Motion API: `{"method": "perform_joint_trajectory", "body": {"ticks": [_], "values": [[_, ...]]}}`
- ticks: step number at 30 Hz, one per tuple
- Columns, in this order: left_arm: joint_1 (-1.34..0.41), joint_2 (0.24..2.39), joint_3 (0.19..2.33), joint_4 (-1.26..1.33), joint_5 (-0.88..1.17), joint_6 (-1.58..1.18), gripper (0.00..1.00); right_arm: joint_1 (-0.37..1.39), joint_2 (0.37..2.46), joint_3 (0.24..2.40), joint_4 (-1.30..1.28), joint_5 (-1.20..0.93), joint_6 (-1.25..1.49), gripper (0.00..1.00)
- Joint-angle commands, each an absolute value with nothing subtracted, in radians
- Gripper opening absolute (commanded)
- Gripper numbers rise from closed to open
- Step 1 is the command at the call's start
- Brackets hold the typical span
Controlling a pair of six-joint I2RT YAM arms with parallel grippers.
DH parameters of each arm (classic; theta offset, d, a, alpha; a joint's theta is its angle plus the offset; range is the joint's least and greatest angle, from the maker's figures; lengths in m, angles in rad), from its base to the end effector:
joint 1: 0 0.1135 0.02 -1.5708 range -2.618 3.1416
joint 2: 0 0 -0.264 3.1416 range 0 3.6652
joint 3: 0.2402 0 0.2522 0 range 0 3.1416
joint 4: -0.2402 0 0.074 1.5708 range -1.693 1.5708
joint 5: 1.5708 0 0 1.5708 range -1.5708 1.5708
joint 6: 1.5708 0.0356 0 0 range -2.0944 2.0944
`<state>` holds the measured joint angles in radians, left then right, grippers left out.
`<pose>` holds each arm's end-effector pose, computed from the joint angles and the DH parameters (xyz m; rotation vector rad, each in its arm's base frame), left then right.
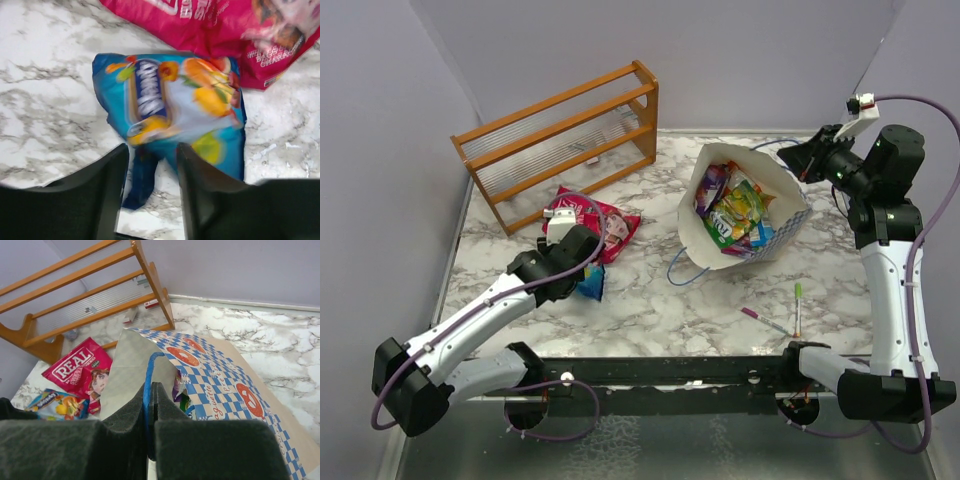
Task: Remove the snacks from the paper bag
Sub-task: Place the snack at the center of the board, then take out the snack from the paper bag.
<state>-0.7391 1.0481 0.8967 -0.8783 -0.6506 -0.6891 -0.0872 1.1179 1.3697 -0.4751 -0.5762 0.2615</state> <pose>0.1565 -0.1135 0.2769 -0.1588 2.3221 0.1697 0.2289 -0.0005 0.4470 -0.1044 1.7993 0.6397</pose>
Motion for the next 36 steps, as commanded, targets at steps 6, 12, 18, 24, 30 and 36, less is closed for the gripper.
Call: {"method": "perform_joint_trajectory", "body": {"ticks": [6, 12, 18, 24, 30, 36], "values": [[-0.73, 0.987, 0.844, -0.702, -0.292, -0.719, 0.71, -0.092, 1.089, 1.383, -0.486, -0.744, 0.284, 0.01], [-0.729, 0.884, 0.993, -0.556, -0.148, -0.696, 0.71, -0.092, 1.077, 1.359, -0.453, -0.797, 0.283, 0.01], [-0.732, 0.965, 1.078, -0.413, -0.014, -0.726, 0.61, -0.091, 1.067, 1.355, -0.446, -0.805, 0.284, 0.01], [-0.917, 1.06, 1.107, -0.257, -0.135, -0.748, 0.56, -0.092, 1.066, 1.356, -0.443, -0.807, 0.291, 0.01], [-1.172, 1.32, 1.321, -0.318, -0.388, -0.612, 0.54, -0.092, 1.068, 1.363, -0.434, -0.824, 0.303, 0.01], [-1.23, 1.589, 1.508, -0.362, -0.654, -0.445, 0.43, -0.092, 1.067, 1.367, -0.429, -0.831, 0.309, 0.01]]}}
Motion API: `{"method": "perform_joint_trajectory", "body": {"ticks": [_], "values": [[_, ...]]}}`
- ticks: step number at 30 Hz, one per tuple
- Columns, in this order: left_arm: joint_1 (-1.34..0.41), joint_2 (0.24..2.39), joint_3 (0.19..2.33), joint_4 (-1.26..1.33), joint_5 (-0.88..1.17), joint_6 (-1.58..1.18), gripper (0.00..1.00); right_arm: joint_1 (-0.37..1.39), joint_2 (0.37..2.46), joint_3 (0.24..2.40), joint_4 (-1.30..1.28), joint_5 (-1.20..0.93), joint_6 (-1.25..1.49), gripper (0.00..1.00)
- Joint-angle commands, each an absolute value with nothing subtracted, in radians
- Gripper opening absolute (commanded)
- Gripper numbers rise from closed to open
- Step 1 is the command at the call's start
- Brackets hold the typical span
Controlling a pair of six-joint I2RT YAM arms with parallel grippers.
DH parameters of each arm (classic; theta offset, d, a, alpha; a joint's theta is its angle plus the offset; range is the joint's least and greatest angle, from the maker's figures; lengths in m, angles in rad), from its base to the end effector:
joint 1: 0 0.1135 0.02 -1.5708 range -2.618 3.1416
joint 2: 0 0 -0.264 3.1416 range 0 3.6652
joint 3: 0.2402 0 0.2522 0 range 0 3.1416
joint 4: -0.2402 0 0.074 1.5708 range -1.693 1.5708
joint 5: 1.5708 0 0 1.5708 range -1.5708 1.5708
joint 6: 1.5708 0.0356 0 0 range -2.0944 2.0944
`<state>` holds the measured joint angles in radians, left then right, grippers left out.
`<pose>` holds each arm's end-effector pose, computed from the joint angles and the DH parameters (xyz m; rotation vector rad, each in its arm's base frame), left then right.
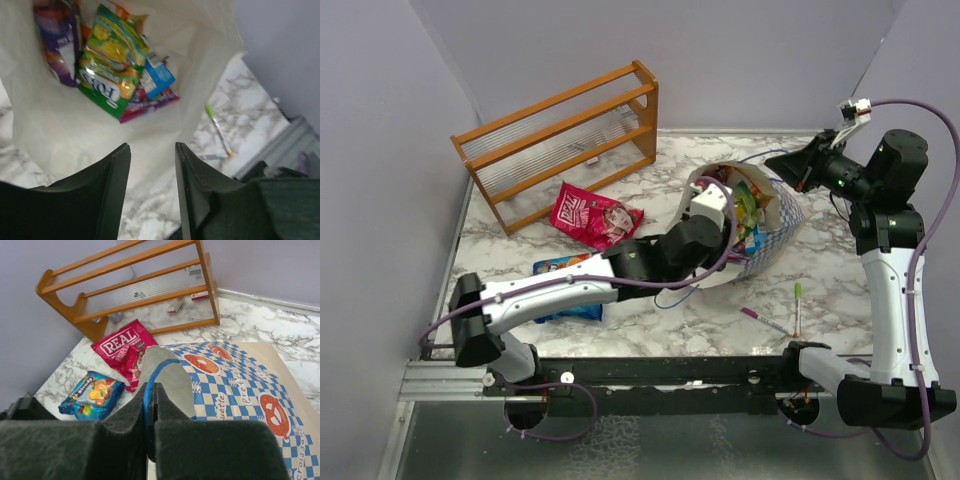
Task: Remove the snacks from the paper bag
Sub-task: Take out the snack from the paper bag.
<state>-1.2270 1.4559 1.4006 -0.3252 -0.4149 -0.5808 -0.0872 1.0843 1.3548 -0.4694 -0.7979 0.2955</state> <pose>0.1270 -0.3121 0.3825 0.3616 1.9699 -0.7967 0.2149 0.0068 0.4506 -0.2508 1.7683 0.8515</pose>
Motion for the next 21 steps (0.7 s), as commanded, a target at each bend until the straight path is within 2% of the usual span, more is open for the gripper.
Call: {"method": "perform_joint_trajectory", "body": {"ticks": [1, 6, 11, 21], "values": [[-1.228, 1.629, 1.554, -0.365, -0.666, -0.42, 0.4, -0.092, 1.068, 1.371, -0.431, -0.833, 0.309, 0.01], [-1.212, 1.758, 1.561, -0.248, -0.675, -0.33, 0.26, -0.092, 1.069, 1.385, -0.426, -0.839, 0.318, 0.01], [-1.189, 1.814, 1.463, -0.064, -0.629, -0.295, 0.24, -0.092, 1.078, 1.42, -0.418, -0.85, 0.338, 0.01], [-1.078, 1.964, 1.523, -0.032, -0.517, -0.284, 0.21, -0.092, 1.077, 1.432, -0.42, -0.855, 0.341, 0.01]]}}
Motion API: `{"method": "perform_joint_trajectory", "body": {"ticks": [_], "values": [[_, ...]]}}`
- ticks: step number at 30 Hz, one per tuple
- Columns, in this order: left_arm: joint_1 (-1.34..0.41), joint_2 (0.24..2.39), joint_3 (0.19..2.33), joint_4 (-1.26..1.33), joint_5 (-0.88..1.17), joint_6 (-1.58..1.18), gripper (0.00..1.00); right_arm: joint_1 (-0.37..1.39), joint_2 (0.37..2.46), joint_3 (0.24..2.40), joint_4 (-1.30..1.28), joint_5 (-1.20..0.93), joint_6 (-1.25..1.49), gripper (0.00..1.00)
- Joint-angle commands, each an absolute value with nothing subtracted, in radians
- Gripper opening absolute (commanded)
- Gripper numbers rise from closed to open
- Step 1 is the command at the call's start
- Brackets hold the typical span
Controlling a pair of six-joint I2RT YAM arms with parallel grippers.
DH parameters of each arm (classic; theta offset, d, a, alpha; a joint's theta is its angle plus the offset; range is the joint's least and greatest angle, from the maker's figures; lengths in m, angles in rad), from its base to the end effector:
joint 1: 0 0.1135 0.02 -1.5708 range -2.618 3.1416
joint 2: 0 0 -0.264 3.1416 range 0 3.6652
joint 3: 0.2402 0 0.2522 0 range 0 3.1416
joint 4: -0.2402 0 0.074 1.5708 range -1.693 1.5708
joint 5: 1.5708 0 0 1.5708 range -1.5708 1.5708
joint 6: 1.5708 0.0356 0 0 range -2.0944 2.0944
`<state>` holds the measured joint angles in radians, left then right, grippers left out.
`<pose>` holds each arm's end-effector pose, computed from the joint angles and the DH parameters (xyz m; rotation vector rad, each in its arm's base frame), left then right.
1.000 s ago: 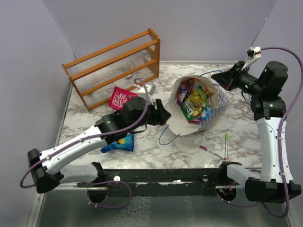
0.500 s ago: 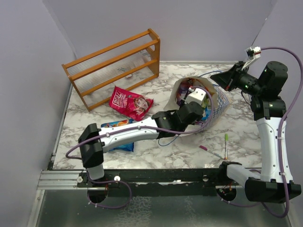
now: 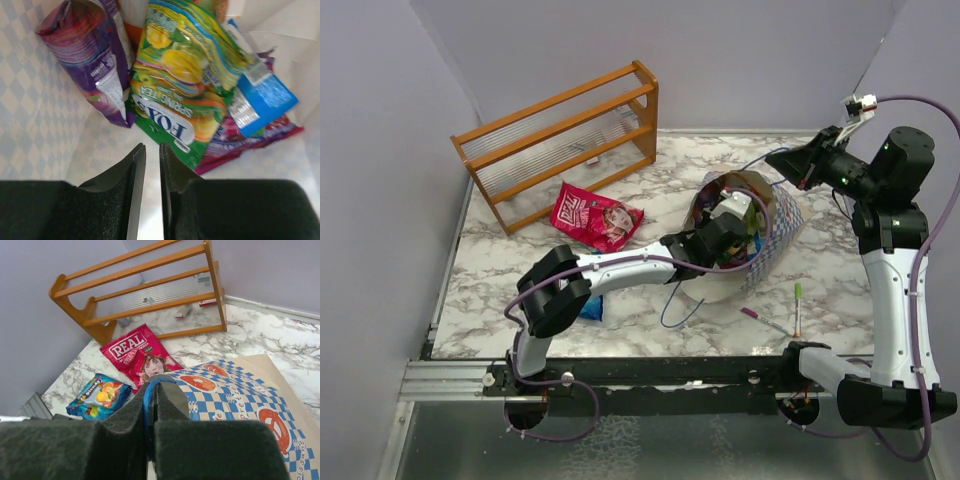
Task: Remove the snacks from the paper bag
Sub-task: Take out the snack from the paper bag.
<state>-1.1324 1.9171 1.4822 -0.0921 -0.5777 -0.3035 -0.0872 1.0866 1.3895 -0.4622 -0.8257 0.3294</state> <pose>0.2073 -0.3963 0.2608 0.4901 1.9587 -0.3075 0.2114 0.0078 0.4619 -0.2611 1.7398 0.8864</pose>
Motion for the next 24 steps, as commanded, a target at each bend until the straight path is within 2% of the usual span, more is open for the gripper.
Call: {"method": "perform_joint_trajectory", "body": {"ticks": [1, 11, 13, 24], "values": [[-1.073, 1.975, 1.528, -0.029, -0.524, -0.275, 0.2, -0.092, 1.079, 1.434, -0.42, -0.854, 0.343, 0.01], [-1.094, 2.059, 1.566, -0.028, -0.661, -0.277, 0.23, -0.092, 1.094, 1.437, -0.401, -0.861, 0.356, 0.01], [-1.091, 2.089, 1.587, -0.043, -0.677, -0.275, 0.26, -0.092, 1.096, 1.434, -0.399, -0.864, 0.36, 0.01], [-1.026, 2.189, 1.728, -0.157, -0.718, -0.287, 0.6, -0.092, 1.098, 1.427, -0.392, -0.881, 0.371, 0.01]]}}
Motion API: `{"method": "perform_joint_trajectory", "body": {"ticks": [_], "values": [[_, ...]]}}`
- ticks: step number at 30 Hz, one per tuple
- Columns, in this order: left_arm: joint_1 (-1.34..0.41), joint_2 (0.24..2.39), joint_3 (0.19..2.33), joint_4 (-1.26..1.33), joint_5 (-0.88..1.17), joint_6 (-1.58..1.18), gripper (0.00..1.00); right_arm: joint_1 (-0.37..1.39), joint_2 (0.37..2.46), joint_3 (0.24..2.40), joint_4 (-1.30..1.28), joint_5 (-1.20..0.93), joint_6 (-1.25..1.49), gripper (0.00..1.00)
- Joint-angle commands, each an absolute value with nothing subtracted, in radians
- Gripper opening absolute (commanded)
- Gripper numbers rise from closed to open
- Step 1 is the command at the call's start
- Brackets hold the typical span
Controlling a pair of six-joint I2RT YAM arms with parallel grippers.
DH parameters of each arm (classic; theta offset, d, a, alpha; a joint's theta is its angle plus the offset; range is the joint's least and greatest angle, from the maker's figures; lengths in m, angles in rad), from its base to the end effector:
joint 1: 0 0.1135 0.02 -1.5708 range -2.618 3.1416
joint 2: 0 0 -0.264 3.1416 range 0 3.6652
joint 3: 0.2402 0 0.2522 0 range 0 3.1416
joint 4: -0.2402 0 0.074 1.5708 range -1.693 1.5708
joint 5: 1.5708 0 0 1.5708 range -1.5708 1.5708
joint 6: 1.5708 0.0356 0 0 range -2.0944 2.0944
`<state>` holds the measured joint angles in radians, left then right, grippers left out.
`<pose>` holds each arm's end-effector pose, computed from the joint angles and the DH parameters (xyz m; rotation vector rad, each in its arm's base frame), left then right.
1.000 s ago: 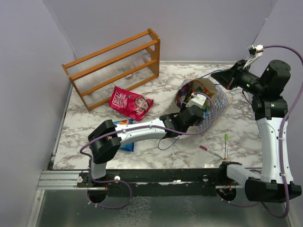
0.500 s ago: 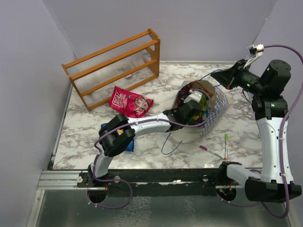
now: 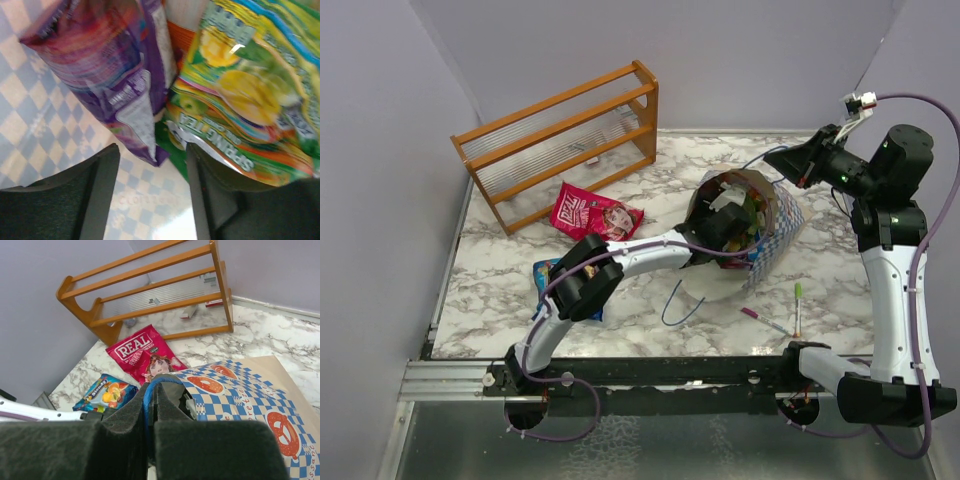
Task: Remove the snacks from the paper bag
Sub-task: Take out the snack from the paper bag.
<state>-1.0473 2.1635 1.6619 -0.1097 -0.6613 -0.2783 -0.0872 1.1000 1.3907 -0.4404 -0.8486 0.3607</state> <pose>0.2662 -0.4175 0.2087 0.4213 1.9984 -0.0997 0.2157 0.0080 0.4619 -0.2570 1.7381 0.9250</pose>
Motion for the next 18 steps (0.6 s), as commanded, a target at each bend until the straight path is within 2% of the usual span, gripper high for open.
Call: {"method": "perform_joint_trajectory", "body": {"ticks": [1, 14, 16, 18], "values": [[-1.019, 2.196, 1.742, -0.172, -0.718, -0.296, 0.61, -0.092, 1.099, 1.428, -0.393, -0.88, 0.37, 0.01], [-0.974, 2.365, 1.89, -0.115, -0.75, -0.187, 0.59, -0.092, 1.105, 1.444, -0.399, -0.882, 0.367, 0.01], [-0.963, 2.391, 1.924, -0.12, -0.765, -0.151, 0.53, -0.092, 1.105, 1.445, -0.401, -0.884, 0.366, 0.01], [-0.956, 2.402, 1.942, -0.116, -0.78, -0.112, 0.39, -0.092, 1.103, 1.443, -0.403, -0.883, 0.364, 0.01]]}}
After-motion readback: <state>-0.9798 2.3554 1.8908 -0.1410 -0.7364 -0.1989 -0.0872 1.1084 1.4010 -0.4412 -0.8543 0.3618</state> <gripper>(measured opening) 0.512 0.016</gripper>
